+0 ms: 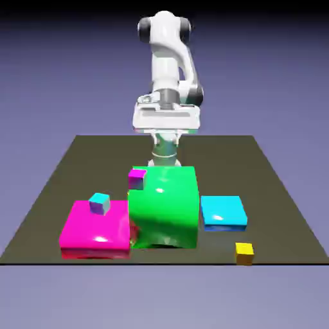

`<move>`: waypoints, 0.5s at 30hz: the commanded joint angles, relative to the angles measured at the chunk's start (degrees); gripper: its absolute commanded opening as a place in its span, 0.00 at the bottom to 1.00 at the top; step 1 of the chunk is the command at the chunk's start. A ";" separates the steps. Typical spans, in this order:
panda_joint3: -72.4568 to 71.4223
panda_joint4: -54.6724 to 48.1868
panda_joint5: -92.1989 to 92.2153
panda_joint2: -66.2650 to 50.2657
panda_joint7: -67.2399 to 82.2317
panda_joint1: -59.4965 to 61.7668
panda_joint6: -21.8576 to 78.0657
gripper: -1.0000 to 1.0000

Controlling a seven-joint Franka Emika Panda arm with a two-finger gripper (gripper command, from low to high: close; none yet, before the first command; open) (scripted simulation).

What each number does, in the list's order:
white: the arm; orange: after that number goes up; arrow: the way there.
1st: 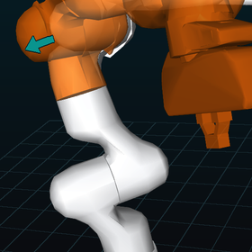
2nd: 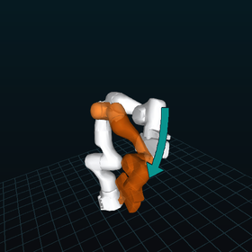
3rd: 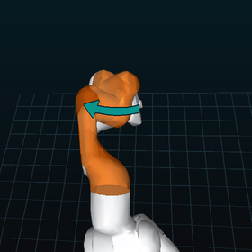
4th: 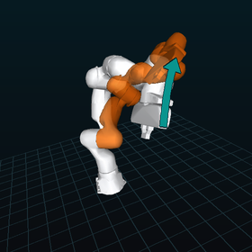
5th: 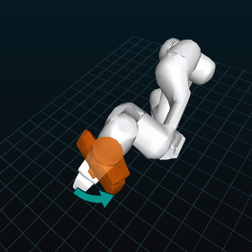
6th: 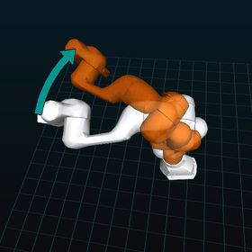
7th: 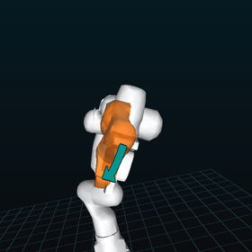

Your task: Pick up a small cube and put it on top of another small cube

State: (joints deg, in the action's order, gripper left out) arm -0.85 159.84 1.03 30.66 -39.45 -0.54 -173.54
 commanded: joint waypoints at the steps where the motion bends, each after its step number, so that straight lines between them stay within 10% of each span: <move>1: -0.70 -0.96 0.86 -1.66 2.50 0.12 0.39 0.50; 15: -10.56 -14.40 12.81 -24.92 37.38 1.81 5.82 0.50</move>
State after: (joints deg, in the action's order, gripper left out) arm -11.40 145.45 13.84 5.74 -2.08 1.23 -167.72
